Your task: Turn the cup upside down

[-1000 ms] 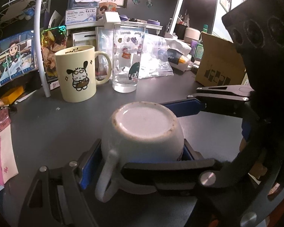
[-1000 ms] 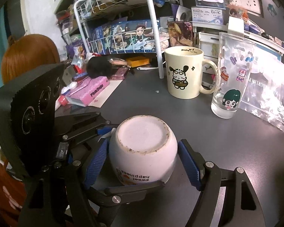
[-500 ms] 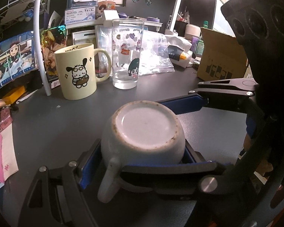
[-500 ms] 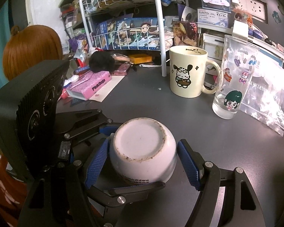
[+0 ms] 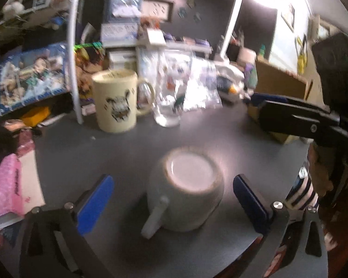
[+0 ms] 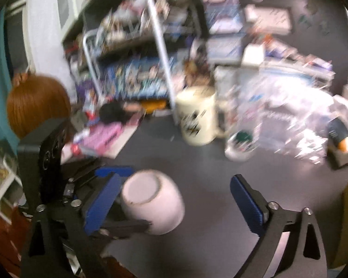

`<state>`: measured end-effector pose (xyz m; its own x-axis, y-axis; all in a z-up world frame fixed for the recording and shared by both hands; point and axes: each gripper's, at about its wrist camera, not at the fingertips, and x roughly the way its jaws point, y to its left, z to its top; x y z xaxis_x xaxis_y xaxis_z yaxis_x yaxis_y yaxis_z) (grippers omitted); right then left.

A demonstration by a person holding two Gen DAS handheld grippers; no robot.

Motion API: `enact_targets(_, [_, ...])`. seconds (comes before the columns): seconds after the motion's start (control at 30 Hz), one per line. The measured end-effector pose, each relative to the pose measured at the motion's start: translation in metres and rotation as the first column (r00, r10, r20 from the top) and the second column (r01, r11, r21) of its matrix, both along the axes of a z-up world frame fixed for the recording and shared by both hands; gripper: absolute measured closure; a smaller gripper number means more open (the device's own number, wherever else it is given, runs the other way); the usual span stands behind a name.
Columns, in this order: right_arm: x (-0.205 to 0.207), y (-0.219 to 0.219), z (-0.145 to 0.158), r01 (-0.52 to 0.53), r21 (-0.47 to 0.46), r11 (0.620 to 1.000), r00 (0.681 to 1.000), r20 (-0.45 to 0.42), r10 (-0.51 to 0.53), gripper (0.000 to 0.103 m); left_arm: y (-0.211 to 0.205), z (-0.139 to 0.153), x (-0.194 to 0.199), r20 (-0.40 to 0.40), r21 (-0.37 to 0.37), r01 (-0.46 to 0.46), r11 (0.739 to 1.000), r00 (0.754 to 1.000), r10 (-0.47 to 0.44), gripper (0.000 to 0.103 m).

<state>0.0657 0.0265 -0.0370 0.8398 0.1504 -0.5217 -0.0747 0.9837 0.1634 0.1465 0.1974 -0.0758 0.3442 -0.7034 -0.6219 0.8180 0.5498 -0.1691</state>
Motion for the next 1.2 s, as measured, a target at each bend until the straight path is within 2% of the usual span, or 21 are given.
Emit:
enact_targets(0.13, [-0.023,-0.009,0.016,0.094,-0.091,0.991,0.993,0.081,-0.086,0.0,0.007,0.025,-0.002,0.034,-0.029,-0.096,0.995,0.995,0.097,0.001])
enact_targets(0.27, [-0.041,-0.008,0.02,0.134,-0.176,0.975,0.985,0.13,-0.112,0.0,0.016,0.046,-0.008,0.1,-0.05,-0.221,0.974,0.969,0.225,0.001])
enact_targets(0.43, [-0.06,0.001,0.021,0.132,-0.192,0.972,0.976,0.197,-0.094,0.0,0.019,0.054,-0.01,0.127,-0.043,-0.312,0.949,0.941,0.315,0.001])
enact_targets(0.67, [-0.062,0.0,0.018,0.101,-0.126,0.987,0.983,0.163,-0.08,0.0,0.02,0.053,-0.011,0.123,-0.028,-0.351,0.936,0.928,0.352,0.001])
enact_targets(1.2, [-0.063,-0.002,0.016,0.107,-0.106,0.989,0.985,0.145,-0.091,0.0,0.025,0.053,-0.014,0.118,-0.031,-0.354,0.935,0.927,0.355,0.001])
